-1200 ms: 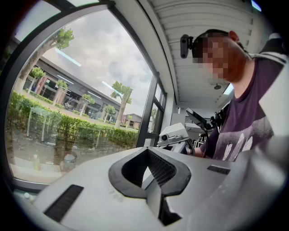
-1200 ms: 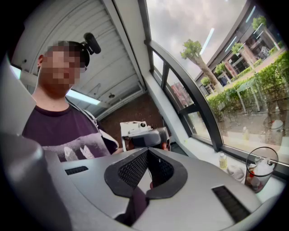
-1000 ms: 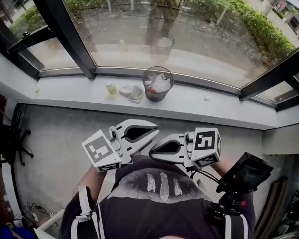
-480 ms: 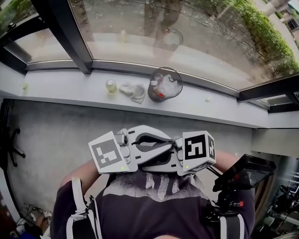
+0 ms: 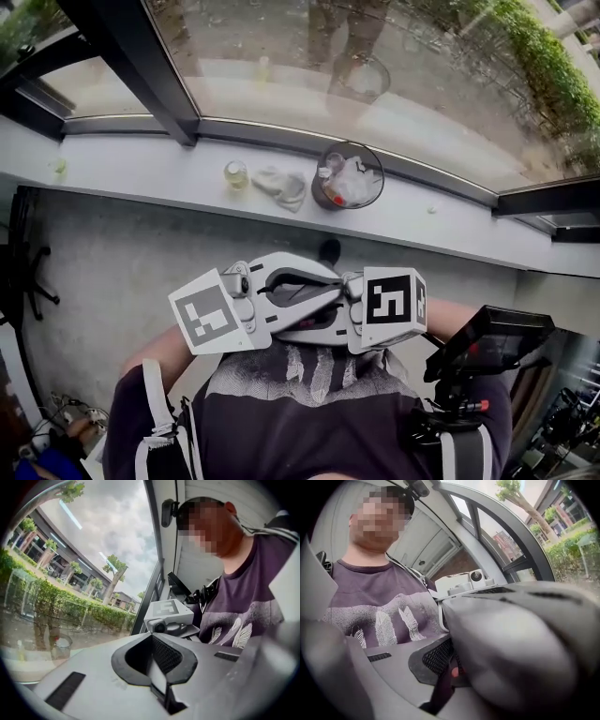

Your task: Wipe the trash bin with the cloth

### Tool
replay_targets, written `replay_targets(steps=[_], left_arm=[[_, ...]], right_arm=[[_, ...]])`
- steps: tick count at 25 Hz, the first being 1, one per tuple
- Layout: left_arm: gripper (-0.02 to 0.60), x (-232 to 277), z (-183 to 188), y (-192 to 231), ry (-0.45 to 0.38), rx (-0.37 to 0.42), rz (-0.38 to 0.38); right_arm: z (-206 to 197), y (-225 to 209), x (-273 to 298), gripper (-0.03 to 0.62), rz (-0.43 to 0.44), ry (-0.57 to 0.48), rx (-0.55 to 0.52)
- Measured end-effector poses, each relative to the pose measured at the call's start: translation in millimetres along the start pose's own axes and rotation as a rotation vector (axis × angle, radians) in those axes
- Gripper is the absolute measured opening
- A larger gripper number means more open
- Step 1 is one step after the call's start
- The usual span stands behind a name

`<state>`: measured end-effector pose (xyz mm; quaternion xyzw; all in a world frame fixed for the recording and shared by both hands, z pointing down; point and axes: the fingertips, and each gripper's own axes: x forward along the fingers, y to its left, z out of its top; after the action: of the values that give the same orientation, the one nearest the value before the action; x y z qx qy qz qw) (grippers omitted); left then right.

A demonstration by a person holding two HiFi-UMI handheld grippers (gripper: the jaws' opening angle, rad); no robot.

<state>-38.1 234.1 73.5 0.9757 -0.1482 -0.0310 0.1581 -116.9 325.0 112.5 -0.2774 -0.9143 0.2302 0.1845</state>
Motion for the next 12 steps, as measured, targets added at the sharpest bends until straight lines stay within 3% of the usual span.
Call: replay_targets(steps=[3, 8, 12], left_arm=[[-0.017, 16, 4, 16, 0.041, 0.042, 0.046], [-0.017, 61, 15, 42, 0.084, -0.020, 0.059], [-0.015, 99, 12, 69, 0.139, 0.006, 0.117]], right_arm=[[11, -8, -19, -0.002, 0.034, -0.105, -0.017], [15, -17, -71, -0.001, 0.080, -0.165, 0.010], [13, -37, -118, -0.001, 0.066, -0.268, 0.046]])
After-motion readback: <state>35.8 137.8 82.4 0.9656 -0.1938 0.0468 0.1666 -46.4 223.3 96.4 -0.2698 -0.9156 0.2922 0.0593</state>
